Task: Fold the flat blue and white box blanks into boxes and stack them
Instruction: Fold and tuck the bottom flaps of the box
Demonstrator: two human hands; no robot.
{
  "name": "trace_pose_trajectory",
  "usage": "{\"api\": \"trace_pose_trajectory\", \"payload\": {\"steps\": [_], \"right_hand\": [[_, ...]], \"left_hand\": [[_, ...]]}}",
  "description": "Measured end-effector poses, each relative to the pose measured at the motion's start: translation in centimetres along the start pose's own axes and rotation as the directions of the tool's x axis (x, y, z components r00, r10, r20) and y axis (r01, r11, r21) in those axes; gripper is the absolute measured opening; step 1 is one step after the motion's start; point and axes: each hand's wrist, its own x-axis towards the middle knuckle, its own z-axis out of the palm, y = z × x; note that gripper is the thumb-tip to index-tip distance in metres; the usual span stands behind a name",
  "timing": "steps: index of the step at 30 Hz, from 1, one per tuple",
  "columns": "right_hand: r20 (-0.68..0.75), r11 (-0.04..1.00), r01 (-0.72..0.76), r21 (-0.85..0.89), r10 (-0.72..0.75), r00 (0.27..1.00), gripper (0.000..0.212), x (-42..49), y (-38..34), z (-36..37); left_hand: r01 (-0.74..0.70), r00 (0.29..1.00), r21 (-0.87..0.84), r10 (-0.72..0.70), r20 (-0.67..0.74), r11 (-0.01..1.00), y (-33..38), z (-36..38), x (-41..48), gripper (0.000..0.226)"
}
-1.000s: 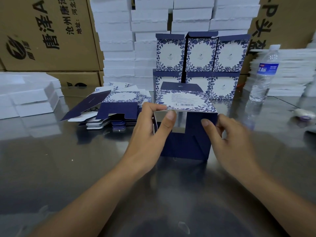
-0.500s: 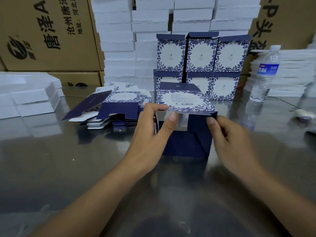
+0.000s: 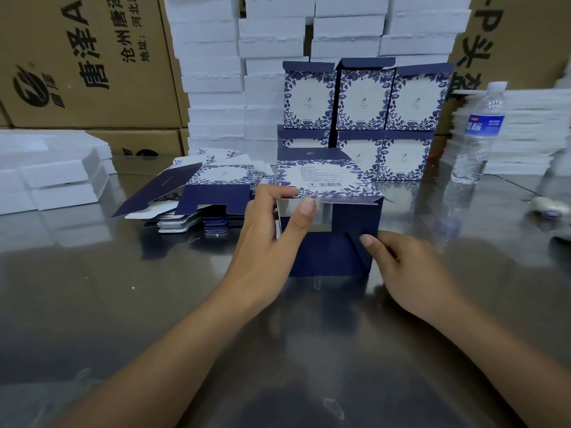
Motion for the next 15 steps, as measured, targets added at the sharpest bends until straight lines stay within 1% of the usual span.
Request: {"api": "trace_pose_trajectory", "payload": {"steps": [3,5,6,10,12,15], "right_hand": [[0.008,1.000,0.001,0.004,-0.001,1.000,0.046,0.03,-0.08,-0.10],[0.030,1.000,-0.002,-0.015,0.003,1.000,0.046,-0.05,-0.13,-0.29],[0.052,0.999,-0.010,-0.044,0.013,0.999,0.046,-0.11,-0.14,-0.37],[0.162,0.966,-0.049,-0.255,0.093,0.982,0.043,-0.34,-0.29,-0.48],[0.179,0.965,-0.065,-0.253,0.113,0.977,0.039,-0.34,-0.36,-0.61],[0.180,0.975,-0.066,-0.212,0.106,0.978,0.034,-0.37,-0.38,-0.75]], "left_hand": [[0.000,1.000,-0.005,0.000,0.002,1.000,0.02,0.00,-0.09,0.046],[0.008,1.000,-0.016,-0.008,-0.003,1.000,0.08,-0.03,-0.12,0.046],[0.012,1.000,-0.020,-0.012,-0.007,1.000,0.12,-0.04,-0.13,0.047],[0.013,1.000,-0.011,-0.013,-0.024,1.000,0.20,0.00,-0.21,0.054],[0.007,1.000,-0.005,-0.007,-0.023,1.000,0.18,0.01,-0.22,0.054],[-0.001,1.000,0.003,0.001,-0.026,1.000,0.06,-0.01,-0.12,0.055]]}}
